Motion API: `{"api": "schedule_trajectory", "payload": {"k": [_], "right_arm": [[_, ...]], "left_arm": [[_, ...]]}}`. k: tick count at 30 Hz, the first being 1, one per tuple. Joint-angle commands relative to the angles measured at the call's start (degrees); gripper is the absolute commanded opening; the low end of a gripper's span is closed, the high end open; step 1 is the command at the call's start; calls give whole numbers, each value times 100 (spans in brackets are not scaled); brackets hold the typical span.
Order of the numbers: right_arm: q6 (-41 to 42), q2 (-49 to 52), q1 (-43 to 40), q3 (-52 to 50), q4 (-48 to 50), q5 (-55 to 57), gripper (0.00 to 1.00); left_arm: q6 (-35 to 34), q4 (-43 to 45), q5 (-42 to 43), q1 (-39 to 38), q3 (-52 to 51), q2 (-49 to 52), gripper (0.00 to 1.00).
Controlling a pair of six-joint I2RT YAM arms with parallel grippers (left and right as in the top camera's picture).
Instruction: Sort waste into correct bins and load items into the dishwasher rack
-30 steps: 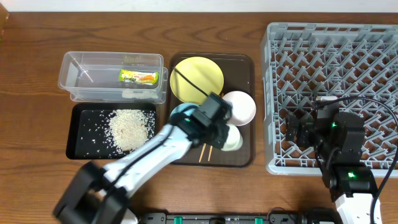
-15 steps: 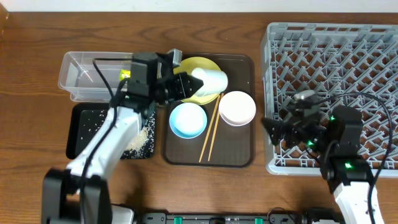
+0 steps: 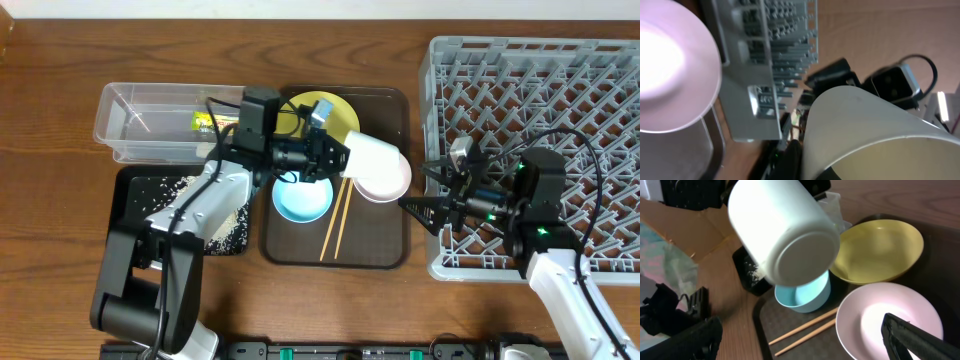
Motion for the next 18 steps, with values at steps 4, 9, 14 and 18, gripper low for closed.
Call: {"api": "schedule_trajectory", "payload": {"k": [4,9,14,18], "right_arm": [[-24,90,70,107,334,-321,99],[17,90,295,107,560,-319,99],[17,90,463,107,614,-243,94],[13,90,483,107,629,-208,89]], "left_arm": [[-140,33,282,-273,72,-17,6],[-208,101,236,-450,72,-17,6],[-249,116,170,-557,72,-17,6],[-273,114,177,-570,72,-17,6]]}}
